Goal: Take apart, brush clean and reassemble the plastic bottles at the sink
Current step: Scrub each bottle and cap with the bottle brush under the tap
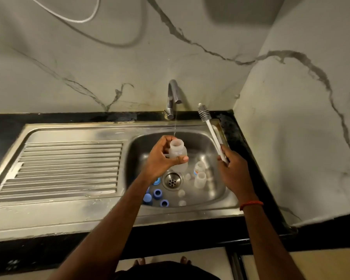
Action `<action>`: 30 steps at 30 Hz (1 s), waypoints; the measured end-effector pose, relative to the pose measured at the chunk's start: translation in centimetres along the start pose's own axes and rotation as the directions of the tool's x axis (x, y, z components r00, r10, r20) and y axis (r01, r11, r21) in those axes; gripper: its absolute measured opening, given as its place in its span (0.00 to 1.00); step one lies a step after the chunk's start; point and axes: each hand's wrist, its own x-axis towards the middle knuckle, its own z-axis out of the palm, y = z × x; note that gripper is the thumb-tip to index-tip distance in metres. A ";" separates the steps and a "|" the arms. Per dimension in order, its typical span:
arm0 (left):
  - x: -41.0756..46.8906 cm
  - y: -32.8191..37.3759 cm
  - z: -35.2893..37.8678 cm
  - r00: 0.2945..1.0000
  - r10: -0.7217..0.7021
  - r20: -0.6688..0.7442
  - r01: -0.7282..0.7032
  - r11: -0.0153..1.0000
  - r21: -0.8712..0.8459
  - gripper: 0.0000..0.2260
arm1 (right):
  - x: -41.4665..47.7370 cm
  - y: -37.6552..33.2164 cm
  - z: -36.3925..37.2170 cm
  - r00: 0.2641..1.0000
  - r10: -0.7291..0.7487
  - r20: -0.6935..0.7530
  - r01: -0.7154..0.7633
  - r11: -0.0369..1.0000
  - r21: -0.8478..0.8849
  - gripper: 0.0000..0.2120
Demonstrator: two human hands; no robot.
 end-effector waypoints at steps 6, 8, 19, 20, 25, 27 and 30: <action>0.7 -3.2 3.5 0.989 -0.148 0.020 0.144 0.982 0.118 0.25 | 0.6 1.8 -0.9 0.991 -0.094 0.096 0.103 0.990 -0.093 0.23; 0.8 -4.2 4.6 0.983 -0.182 0.026 0.173 0.966 0.193 0.24 | 1.0 2.1 -1.2 0.993 -0.056 0.108 0.065 0.995 -0.076 0.23; 1.9 -10.2 10.0 0.943 -0.274 0.188 0.132 0.828 0.544 0.28 | 2.7 4.9 -1.0 0.980 0.022 0.196 -0.004 0.996 -0.090 0.14; 2.0 -10.8 10.5 0.938 -0.284 0.201 0.127 0.819 0.560 0.29 | 2.9 5.2 -0.9 0.978 0.030 0.209 -0.010 0.996 -0.094 0.14; 1.8 -13.7 12.1 0.901 -0.354 0.251 0.123 0.763 0.635 0.31 | 4.0 6.1 -0.6 0.973 0.037 0.227 -0.026 0.999 -0.048 0.13; 1.8 -14.5 12.4 0.898 -0.353 0.263 0.106 0.754 0.648 0.32 | 4.4 6.5 -0.6 0.975 0.031 0.220 -0.027 0.999 -0.020 0.13; 1.9 -15.3 12.8 0.897 -0.341 0.281 0.072 0.740 0.669 0.32 | 4.6 7.3 -0.7 0.974 0.034 0.225 -0.035 0.999 0.000 0.13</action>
